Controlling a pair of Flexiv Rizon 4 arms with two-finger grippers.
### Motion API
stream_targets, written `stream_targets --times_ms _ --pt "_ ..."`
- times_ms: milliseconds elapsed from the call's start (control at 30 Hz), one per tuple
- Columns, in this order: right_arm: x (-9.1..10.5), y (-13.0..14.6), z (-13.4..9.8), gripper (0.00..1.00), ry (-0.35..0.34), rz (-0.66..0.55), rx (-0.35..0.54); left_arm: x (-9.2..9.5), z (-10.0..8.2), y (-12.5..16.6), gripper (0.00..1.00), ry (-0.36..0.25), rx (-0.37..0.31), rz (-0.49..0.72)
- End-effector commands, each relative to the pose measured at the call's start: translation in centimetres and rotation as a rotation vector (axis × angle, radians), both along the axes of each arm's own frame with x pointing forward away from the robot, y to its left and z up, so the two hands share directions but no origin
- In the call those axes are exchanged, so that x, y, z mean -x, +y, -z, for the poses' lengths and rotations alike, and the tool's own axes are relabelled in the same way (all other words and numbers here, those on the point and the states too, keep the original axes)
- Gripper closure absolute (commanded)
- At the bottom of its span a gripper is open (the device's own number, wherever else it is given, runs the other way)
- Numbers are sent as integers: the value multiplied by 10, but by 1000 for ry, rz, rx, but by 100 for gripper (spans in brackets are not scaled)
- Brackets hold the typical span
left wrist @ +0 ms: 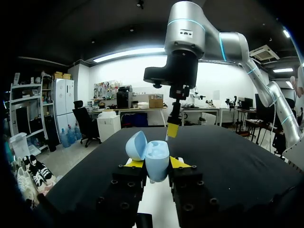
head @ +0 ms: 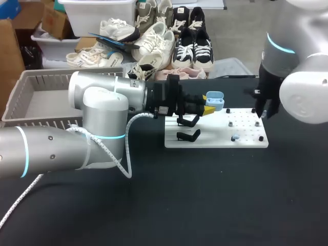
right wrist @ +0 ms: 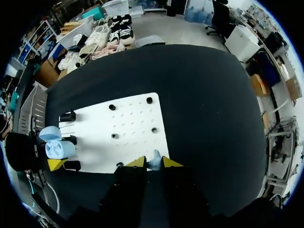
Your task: Pick up each earbud case from the left stands, insert the matching earbuds, close the lid, and place the case in the box.
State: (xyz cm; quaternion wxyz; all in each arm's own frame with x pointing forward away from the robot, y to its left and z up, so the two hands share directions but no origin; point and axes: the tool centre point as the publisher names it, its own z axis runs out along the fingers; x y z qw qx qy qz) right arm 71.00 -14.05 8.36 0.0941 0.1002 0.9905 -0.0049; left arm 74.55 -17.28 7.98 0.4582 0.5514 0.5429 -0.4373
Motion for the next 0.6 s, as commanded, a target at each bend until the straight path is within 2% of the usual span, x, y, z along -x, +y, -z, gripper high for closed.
stream_targets --times_ms 33,600 --pt "11 13 -11 100 -10 192 38 1 0 0 100 -1 1 -4" --pt "24 37 -31 100 -42 307 35 1 0 0 100 -1 1 -4"
